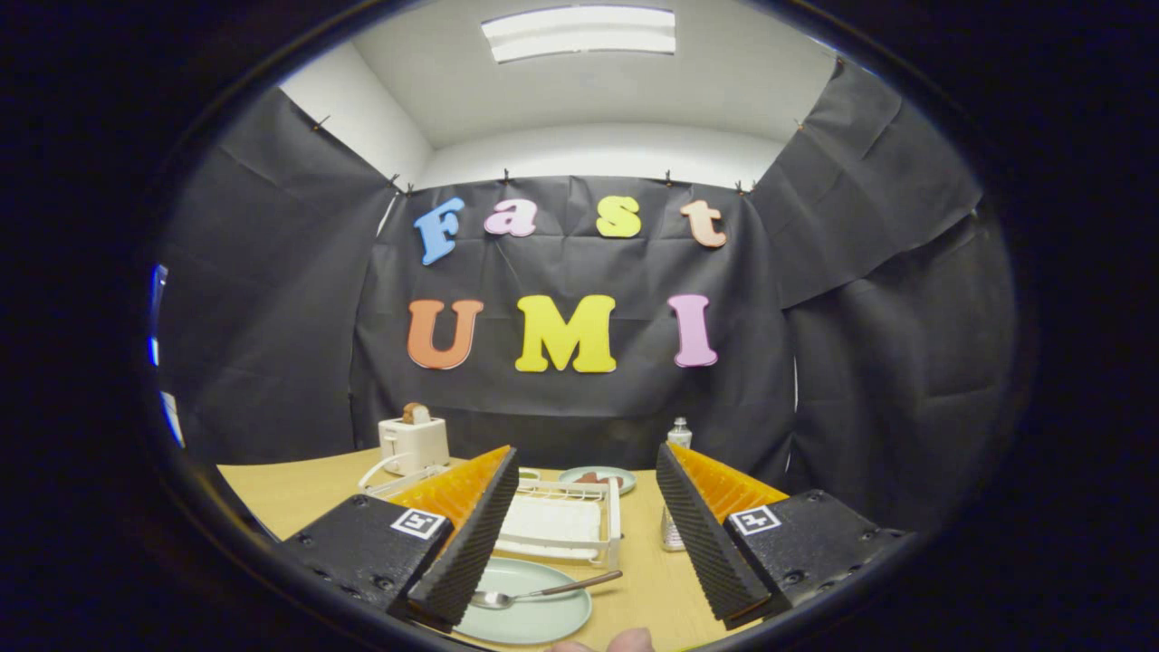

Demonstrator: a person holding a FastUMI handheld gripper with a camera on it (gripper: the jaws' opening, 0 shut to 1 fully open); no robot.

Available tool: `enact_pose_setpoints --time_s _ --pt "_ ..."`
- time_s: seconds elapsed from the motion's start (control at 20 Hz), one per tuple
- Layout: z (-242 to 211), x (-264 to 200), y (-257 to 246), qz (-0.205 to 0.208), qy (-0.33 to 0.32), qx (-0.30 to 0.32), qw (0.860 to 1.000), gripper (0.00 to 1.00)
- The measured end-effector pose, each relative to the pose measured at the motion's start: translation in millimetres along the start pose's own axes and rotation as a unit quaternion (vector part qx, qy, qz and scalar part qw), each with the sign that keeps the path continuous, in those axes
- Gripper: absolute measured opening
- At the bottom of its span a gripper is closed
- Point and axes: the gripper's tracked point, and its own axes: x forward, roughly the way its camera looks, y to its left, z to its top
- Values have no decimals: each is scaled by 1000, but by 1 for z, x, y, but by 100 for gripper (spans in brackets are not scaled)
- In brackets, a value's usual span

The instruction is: Take the plate from the dish rack, then take the spoon from the basket and place it into the plate.

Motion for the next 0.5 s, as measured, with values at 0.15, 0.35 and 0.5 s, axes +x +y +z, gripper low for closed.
enact_pose_setpoints --time_s 0.15,0.35,0.5 --pt "-4 1 -2 -2 3 3 1000 98" --pt "-3 2 -2 -4 1 3 1000 98" --pt "-3 2 -3 -5 0 2 1000 98"
